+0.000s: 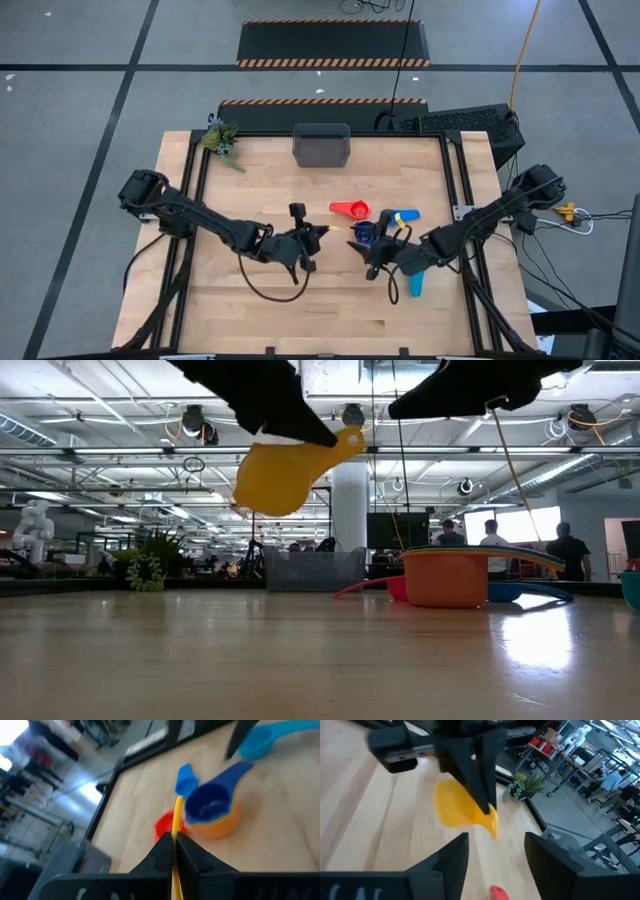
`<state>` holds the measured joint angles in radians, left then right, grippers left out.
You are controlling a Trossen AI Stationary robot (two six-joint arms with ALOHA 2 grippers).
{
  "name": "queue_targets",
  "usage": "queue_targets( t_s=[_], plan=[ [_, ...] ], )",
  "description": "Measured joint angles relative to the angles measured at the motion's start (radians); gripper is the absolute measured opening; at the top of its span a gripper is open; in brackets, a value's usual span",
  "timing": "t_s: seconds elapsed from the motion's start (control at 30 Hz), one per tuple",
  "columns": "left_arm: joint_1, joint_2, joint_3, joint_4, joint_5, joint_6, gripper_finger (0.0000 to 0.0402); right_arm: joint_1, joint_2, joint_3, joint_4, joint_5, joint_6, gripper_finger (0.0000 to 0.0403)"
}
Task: Nest measuring cups in basket
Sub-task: Stack the yellow measuring cup on top of the dark blue measuring cup
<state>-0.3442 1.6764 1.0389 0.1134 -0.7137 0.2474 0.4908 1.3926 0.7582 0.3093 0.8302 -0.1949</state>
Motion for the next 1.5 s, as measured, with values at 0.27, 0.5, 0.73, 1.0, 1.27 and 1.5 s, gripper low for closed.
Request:
queue_targets(
  t_s=[0.27, 0.5, 0.73, 1.0, 1.27, 1.5],
  plan=[
    [-0.019, 0.0, 0.0, 0.137, 0.035, 0.088, 0.0007, -0.001, 0.0, 0.0, 0.068, -0.099, 0.0, 0.0184],
    [-0.022, 0.011, 0.001, 0.148, 0.038, 0.091, 0.0006, -0.001, 0.0, 0.0, 0.065, -0.099, 0.002, 0.0169],
    [-0.023, 0.01, 0.001, 0.158, 0.036, 0.091, 0.0006, -0.011, 0.0, 0.0, 0.053, -0.102, 0.015, 0.0169],
    [-0.023, 0.01, 0.001, 0.159, 0.035, 0.091, 0.0008, -0.04, 0.0, -0.001, 0.053, -0.103, 0.056, 0.0169],
    [-0.023, 0.01, 0.001, 0.151, 0.035, 0.09, 0.0009, -0.067, 0.0, -0.001, 0.064, -0.157, 0.082, 0.0159],
    [-0.019, 0.021, 0.0, 0.154, 0.034, 0.09, 0.0006, -0.089, 0.001, -0.001, 0.068, -0.199, 0.081, 0.01]
  ],
)
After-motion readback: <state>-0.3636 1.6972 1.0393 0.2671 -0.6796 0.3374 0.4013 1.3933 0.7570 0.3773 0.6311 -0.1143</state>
